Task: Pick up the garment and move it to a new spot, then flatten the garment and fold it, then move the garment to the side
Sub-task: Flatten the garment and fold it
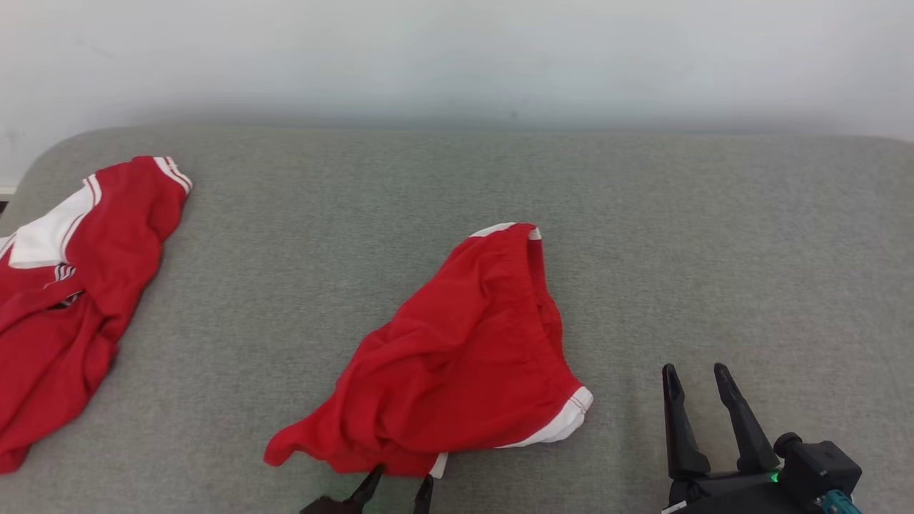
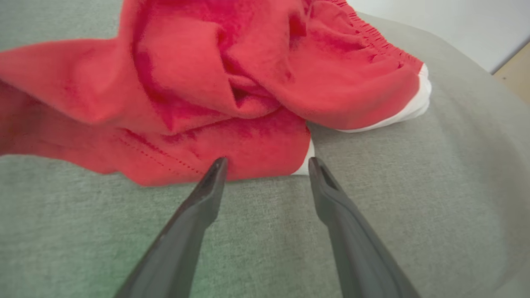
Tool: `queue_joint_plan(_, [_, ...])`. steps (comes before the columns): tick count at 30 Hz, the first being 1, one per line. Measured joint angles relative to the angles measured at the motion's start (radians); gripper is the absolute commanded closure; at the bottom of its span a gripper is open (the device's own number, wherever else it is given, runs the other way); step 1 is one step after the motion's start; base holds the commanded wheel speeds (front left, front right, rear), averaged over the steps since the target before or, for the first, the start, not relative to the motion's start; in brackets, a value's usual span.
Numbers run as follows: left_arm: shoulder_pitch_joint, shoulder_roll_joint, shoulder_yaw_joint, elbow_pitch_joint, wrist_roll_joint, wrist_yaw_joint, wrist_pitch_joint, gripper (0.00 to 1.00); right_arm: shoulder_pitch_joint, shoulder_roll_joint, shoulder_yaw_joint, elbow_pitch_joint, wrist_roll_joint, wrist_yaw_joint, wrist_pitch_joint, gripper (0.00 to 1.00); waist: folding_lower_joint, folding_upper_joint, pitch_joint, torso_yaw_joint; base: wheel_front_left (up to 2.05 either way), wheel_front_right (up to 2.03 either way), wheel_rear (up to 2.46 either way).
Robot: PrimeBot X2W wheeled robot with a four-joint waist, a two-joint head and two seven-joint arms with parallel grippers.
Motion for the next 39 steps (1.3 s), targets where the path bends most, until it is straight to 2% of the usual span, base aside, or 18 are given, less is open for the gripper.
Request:
queue_joint_plan(9, [-0.114,-0.017,-0.023,0.208,0.01,0.0,-0.032,0.0,-0.004,0.0,-0.004,0.0,-0.005,0.0,0.0,0.0,0.0,-0.0001,0.014,-0.072,0.0,0.0,0.0])
queue_joint_plan(10, [-0.121,-0.018,-0.018,0.221,0.01,0.002,-0.039,0.02,-0.003,0.0,-0.005,0.0,-0.005,0.0,0.0,0.0,0.0,0.0,0.015,-0.079,0.0,0.0,0.0])
queue_joint_plan(11, [-0.127,-0.017,-0.019,0.231,0.016,0.011,-0.044,0.58,-0.003,0.0,-0.007,0.001,-0.005,0.0,0.0,0.0,0.0,-0.0001,0.014,-0.084,0.0,0.0,0.0])
queue_joint_plan(12, [-0.131,-0.017,-0.019,0.239,0.029,0.013,-0.047,1.0,-0.002,0.0,-0.008,0.002,-0.006,0.0,0.0,0.0,0.0,0.0,0.011,-0.087,0.0,0.0,0.0])
queue_joint_plan(14, [-0.137,-0.011,-0.014,0.252,0.036,0.025,-0.051,1.0,0.006,0.0,-0.014,0.004,-0.006,0.0,0.0,0.0,0.0,0.0,0.004,-0.09,0.0,0.0,0.0])
queue_joint_plan(17, [-0.134,-0.013,-0.011,0.253,0.034,0.02,-0.051,1.0,0.011,0.0,-0.015,0.006,-0.006,0.0,0.0,0.0,0.0,0.0,-0.012,-0.085,0.0,0.0,0.0])
queue_joint_plan(22, [-0.067,0.003,0.016,0.142,-0.013,0.0,-0.05,1.0,0.04,0.0,-0.02,0.008,0.001,0.0,0.0,0.0,0.0,-0.0001,-0.048,-0.06,0.0,0.0,0.0])
queue_joint_plan(30, [0.092,0.114,0.029,-0.102,-0.039,0.028,0.1,1.0,0.054,0.0,-0.012,0.017,0.022,0.0,0.0,0.0,-0.0001,-0.0001,-0.078,0.008,0.0,0.0,0.0])
queue_joint_plan(34, [0.132,0.14,0.018,-0.135,-0.036,0.037,0.141,1.0,0.056,0.0,-0.008,0.023,0.022,0.0,0.0,0.0,0.0,0.0,-0.086,0.036,0.0,0.0,0.0])
queue_joint_plan(37, [0.15,0.134,0.011,-0.136,-0.039,0.049,0.152,1.0,0.058,0.0,-0.009,0.025,0.021,0.0,0.0,0.0,-0.0001,-0.0001,-0.093,0.049,0.0,0.0,0.0])
queue_joint_plan(38, [0.154,0.138,0.01,-0.136,-0.034,0.055,0.152,0.7,0.058,0.0,-0.008,0.025,0.021,0.0,0.0,0.0,-0.0001,-0.0001,-0.094,0.053,0.0,0.0,0.0])
queue_joint_plan(39, [0.16,0.138,0.017,-0.137,-0.036,0.063,0.144,0.0,0.059,0.0,-0.009,0.025,0.02,0.0,0.0,0.0,0.0,-0.0001,-0.096,0.057,0.0,0.0,0.0])
